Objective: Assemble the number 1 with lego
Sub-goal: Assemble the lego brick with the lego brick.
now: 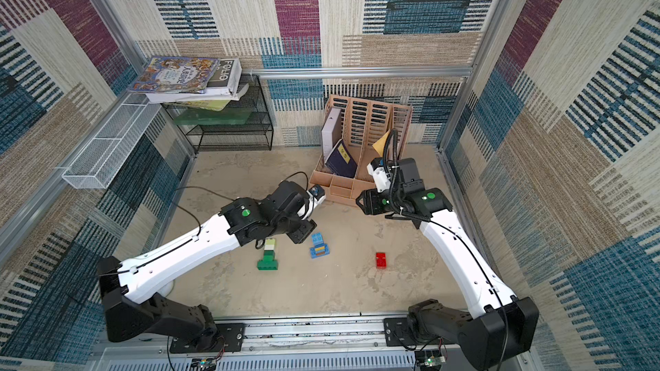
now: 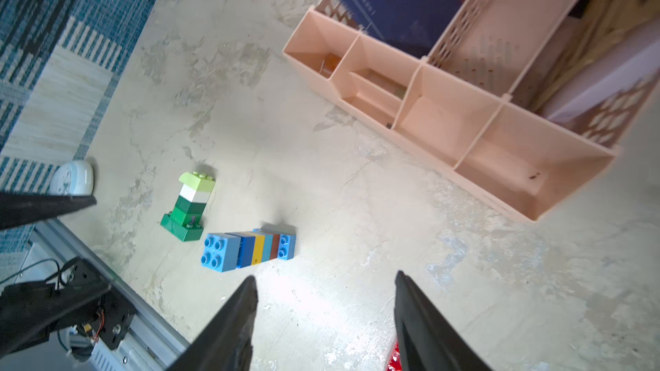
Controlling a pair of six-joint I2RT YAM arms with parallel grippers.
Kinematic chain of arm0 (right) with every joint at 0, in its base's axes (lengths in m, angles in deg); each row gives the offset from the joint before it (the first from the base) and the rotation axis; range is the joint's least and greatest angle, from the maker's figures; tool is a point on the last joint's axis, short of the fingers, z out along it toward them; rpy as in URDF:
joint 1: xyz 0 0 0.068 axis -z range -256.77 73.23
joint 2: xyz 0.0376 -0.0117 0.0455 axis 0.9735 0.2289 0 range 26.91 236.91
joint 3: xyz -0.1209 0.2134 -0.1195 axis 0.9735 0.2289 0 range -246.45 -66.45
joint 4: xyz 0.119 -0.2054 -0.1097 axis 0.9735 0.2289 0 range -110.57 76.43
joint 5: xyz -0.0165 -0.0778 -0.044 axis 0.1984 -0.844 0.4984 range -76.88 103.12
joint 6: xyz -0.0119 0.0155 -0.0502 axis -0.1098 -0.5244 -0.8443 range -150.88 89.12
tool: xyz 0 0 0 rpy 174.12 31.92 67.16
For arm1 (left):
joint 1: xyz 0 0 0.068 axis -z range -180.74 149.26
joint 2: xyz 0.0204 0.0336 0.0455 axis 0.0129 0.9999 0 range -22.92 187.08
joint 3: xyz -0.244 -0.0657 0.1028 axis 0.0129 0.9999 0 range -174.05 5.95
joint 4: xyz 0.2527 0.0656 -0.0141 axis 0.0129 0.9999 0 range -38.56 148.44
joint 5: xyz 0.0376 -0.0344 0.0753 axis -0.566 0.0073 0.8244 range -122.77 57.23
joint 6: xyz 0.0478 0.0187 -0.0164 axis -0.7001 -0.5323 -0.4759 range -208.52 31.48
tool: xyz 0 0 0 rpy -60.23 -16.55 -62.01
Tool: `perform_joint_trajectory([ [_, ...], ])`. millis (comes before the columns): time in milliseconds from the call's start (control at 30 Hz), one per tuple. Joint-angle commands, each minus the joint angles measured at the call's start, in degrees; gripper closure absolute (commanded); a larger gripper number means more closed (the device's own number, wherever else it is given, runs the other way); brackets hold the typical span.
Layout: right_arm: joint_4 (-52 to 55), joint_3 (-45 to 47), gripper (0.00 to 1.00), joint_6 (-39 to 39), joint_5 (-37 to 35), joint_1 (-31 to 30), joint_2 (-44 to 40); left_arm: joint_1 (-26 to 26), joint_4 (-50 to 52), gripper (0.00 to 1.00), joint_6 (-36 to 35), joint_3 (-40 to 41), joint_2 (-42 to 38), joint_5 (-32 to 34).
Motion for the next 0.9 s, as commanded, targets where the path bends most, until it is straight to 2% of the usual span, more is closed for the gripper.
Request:
perform_joint_trajectory([
  [0,2.04,-0.47,0.38,0.52,-2.14,-5.05,1.47,-1.78,-10.9,0.41,15.09,6.7,-5.19,-0.36],
  [133,2.77,-0.7,0.39,4.38,-3.65,-12.95,4.87,-4.2,-14.97,0.41,26.24,17.48,-12.0,-5.64],
  [300,2.44,-0.84,0.39,6.72,-4.68,-19.13,8.4,-6.85,-20.77,0.41,36.2,27.28,-16.35,-13.56],
  [533,2.61,-2.34,0.42,8.28,-4.18,-20.74,12.69,-9.55,-31.19,0.4,41.65,32.28,-12.96,-23.46],
  [867,2.26,-3.02,0.48,11.58,-4.15,-22.41,17.45,-10.72,-36.11,0.48,43.33,32.86,-8.24,-28.81],
])
